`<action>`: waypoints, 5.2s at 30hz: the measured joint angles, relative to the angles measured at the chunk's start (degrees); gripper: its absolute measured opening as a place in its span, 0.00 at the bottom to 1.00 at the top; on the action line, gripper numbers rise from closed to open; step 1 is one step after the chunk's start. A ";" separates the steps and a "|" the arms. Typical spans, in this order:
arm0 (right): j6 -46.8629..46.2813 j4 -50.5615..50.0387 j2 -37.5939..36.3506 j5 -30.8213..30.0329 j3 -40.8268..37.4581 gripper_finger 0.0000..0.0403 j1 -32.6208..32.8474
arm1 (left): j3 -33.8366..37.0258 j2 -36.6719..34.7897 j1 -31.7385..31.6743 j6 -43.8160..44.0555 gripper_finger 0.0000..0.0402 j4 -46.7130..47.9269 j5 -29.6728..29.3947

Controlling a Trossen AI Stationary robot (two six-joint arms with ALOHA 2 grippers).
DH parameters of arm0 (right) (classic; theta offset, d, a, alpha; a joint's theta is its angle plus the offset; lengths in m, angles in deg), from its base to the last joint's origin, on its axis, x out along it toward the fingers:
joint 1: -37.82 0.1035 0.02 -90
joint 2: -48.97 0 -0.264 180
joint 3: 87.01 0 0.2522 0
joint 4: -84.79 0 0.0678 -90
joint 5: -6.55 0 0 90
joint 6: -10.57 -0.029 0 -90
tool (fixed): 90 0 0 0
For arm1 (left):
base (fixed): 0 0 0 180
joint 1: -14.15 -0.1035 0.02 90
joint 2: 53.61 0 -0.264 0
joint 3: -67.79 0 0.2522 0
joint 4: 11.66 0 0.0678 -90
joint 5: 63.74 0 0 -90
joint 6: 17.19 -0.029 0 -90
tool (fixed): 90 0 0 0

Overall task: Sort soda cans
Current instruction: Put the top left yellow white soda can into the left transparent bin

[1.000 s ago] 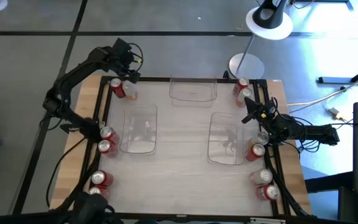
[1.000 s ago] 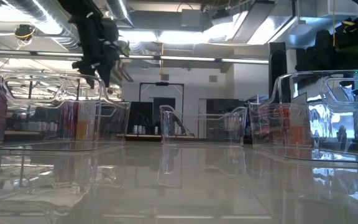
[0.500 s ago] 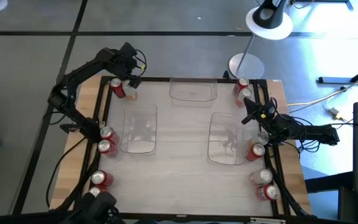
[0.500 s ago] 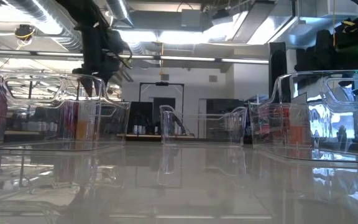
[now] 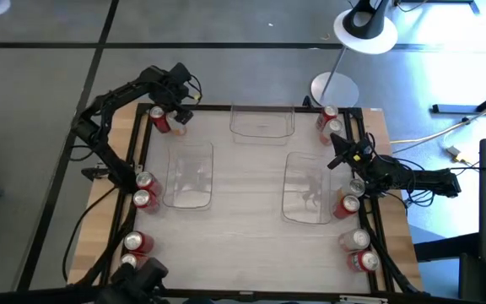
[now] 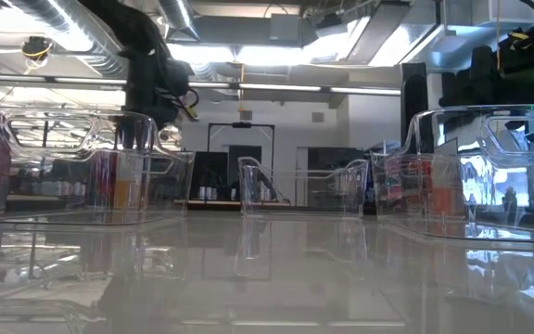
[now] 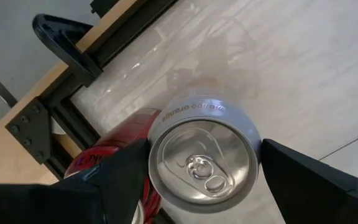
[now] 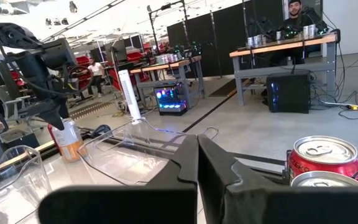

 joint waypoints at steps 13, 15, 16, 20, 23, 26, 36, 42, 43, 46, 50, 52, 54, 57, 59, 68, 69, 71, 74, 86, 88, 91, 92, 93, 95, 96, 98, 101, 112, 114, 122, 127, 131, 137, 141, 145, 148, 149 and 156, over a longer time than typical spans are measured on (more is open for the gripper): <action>0.02 0.00 0.00 -1.03 0.00 0.00 0.00 | 0.04 0.46 2.01 -7.86 0.73 2.48 -1.26; 0.02 0.00 0.00 -1.03 0.00 0.00 0.00 | 0.06 0.44 2.01 -9.43 0.73 2.68 -0.99; 0.02 0.00 0.00 -1.03 0.00 0.00 0.00 | 0.06 0.46 1.99 -10.18 0.73 2.54 -0.64; 0.02 0.00 0.00 -1.03 0.00 0.00 0.00 | 0.10 0.50 1.96 -10.56 0.73 1.36 0.07; 0.02 0.00 0.00 -1.03 0.00 0.00 0.01 | 0.19 0.50 1.85 -8.86 0.73 -0.04 0.35; 0.02 0.00 -0.01 -1.03 0.00 0.00 0.00 | 0.21 0.50 1.24 -7.59 0.73 -0.63 0.63; 1.65 0.00 0.00 -1.15 0.00 0.00 0.00 | 0.19 0.52 0.39 -8.78 0.73 -0.04 1.22; 1.66 0.00 -0.02 -1.54 0.00 0.00 0.00 | -0.17 0.61 0.39 -9.11 0.73 -0.27 1.09; 1.66 0.00 0.00 -1.54 0.00 0.00 0.00 | -0.22 0.63 0.39 -9.04 0.73 -0.28 1.08; 1.68 0.00 0.00 -1.54 0.00 0.00 0.00 | -0.29 0.65 0.39 -8.26 0.73 0.48 0.85; 1.68 0.00 0.00 -1.61 0.00 0.00 0.00 | -0.29 0.66 0.42 -7.38 0.73 0.13 -0.23; 1.68 0.00 -0.02 -1.62 0.00 0.00 0.00 | -0.27 0.65 0.74 -7.38 0.75 0.46 -1.20; 1.68 0.00 0.00 -1.62 0.00 0.00 0.00 | -0.19 0.76 0.83 -7.32 0.79 0.59 -1.78; 1.68 0.00 0.00 -1.65 0.00 0.00 0.00 | -0.01 0.92 0.76 -7.30 0.88 0.98 -2.13; 1.70 0.00 0.00 -1.65 0.00 0.00 0.00 | -0.03 0.87 0.91 -8.17 0.94 1.21 -2.32; 1.70 0.00 0.00 -1.69 0.00 0.00 0.00 | 0.31 0.75 1.26 -5.13 0.97 1.36 -2.50; 1.70 0.00 0.00 -1.69 0.00 0.00 0.00 | 0.76 0.74 1.24 -5.21 0.97 1.50 -2.48; 1.70 0.00 0.00 -1.67 0.00 0.00 0.00 | 1.76 0.70 1.24 -6.08 0.97 1.45 -2.51; 1.70 0.00 0.00 -1.67 0.00 0.00 0.00 | 3.28 0.66 1.29 -6.74 0.97 0.96 -2.43; 1.70 0.00 0.00 -1.69 0.00 0.00 0.00 | 5.00 0.63 1.26 -7.59 0.90 -0.25 -0.42; 1.70 0.00 0.00 -1.69 0.00 0.00 0.00 | 5.00 0.63 1.24 -7.61 0.84 -0.33 0.21; 1.70 0.00 -0.02 -1.69 0.00 0.00 0.00 | 5.00 0.63 1.28 -7.85 0.72 -0.05 0.56; 1.70 0.00 0.00 -1.69 0.00 0.00 0.00 | 4.97 0.59 1.29 -8.02 0.68 0.00 0.58; 1.70 0.00 -0.02 -1.68 0.00 0.00 0.00 | 4.74 0.59 1.27 -8.04 0.65 0.15 0.71; 1.72 0.00 0.00 -1.69 0.00 0.00 0.00 | 3.73 0.66 1.54 -8.05 0.64 1.44 0.94; 1.72 0.00 0.00 -1.69 0.00 0.00 0.00 | 3.03 0.62 1.79 -8.02 0.64 2.34 0.87; 1.87 -0.02 -0.01 -1.69 0.00 0.00 0.00 | 1.55 -0.24 2.41 -7.82 0.64 3.19 0.85; 3.04 -0.02 -0.01 -1.69 0.00 0.00 0.00 | -1.13 -2.36 3.92 -6.84 0.64 5.10 -0.68; 3.21 0.00 -0.01 -1.69 0.00 0.00 0.00 | -11.23 -13.10 14.57 3.17 0.64 15.65 -2.30; 3.21 0.00 -0.02 -1.69 0.00 0.00 0.00 | -12.16 -14.95 17.41 5.25 0.64 17.28 -2.31; 3.21 0.02 -0.02 -1.67 0.00 0.00 0.00 | -13.29 -19.75 29.61 15.21 0.64 21.98 2.17; 3.19 0.02 0.00 -1.11 0.00 0.00 0.00 | -12.31 -20.31 38.04 22.27 0.64 23.06 2.79; 3.13 0.02 -0.02 -1.10 0.00 0.00 0.00 | -9.10 -20.31 43.92 27.70 0.64 22.84 3.05; 3.08 0.02 -0.01 -0.49 0.00 0.00 0.00 | 1.00 -20.28 46.16 33.07 0.64 17.61 4.11; 3.02 0.02 -0.02 -0.44 0.00 0.00 0.00 | 8.15 -20.17 44.02 32.94 0.64 10.05 3.90; 2.97 0.02 -0.02 -0.42 0.00 0.00 0.00 | 14.63 -19.88 40.83 32.27 0.64 7.32 3.91; 2.93 0.02 -0.02 -0.40 0.00 0.00 0.00 | 18.17 -19.87 39.09 30.80 0.64 3.01 3.78; 2.77 0.02 0.00 -0.40 0.00 0.00 0.00 | 19.15 -19.86 38.57 30.15 0.64 2.15 3.88; 2.29 0.02 -0.02 0.91 0.00 0.00 0.00 | 23.31 -19.81 37.04 27.06 0.67 -1.85 4.16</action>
